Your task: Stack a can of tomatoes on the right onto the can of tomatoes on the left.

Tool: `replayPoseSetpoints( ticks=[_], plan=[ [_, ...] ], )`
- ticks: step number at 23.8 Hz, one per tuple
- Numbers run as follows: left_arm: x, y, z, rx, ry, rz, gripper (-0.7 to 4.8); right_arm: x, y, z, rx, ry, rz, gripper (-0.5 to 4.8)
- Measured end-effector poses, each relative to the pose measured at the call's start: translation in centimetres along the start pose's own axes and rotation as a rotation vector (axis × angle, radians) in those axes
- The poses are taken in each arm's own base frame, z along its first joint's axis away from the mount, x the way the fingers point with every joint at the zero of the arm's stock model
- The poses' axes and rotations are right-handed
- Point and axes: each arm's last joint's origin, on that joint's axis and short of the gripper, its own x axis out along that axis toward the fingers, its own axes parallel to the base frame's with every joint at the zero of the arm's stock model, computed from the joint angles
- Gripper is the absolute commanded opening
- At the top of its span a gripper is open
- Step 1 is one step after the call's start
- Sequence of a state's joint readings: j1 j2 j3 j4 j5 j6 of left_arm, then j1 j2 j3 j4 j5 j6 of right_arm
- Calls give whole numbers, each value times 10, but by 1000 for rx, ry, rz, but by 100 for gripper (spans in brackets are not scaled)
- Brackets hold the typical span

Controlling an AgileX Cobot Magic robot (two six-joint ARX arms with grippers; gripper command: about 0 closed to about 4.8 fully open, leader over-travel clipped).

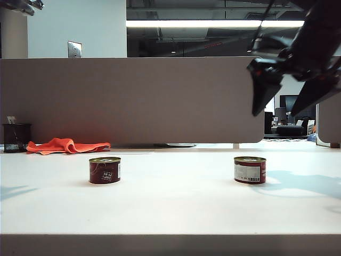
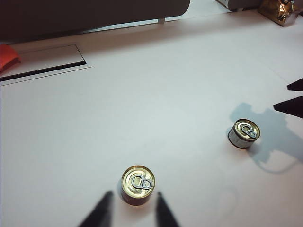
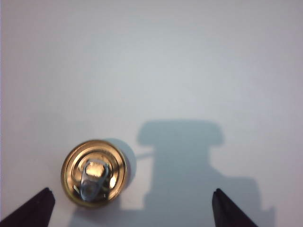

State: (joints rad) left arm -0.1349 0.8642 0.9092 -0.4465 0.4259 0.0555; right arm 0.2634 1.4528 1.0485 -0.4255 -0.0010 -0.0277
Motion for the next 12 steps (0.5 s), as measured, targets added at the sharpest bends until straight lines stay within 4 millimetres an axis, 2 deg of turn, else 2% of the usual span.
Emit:
replayPoseSetpoints(
  ticks=[1, 4, 7, 12],
  plan=[
    [0, 0, 0, 3, 0, 0, 43, 5, 0, 4, 12, 14, 1, 479],
    [0, 0, 0, 3, 0, -1, -8, 21, 2, 13, 24, 75, 7, 479],
    [0, 0, 0, 1, -1, -1, -6, 39, 10, 18, 15, 139, 41, 479],
    [0, 0, 0, 0, -1, -1, -6, 52, 24, 19, -4, 168, 62, 479]
  ],
)
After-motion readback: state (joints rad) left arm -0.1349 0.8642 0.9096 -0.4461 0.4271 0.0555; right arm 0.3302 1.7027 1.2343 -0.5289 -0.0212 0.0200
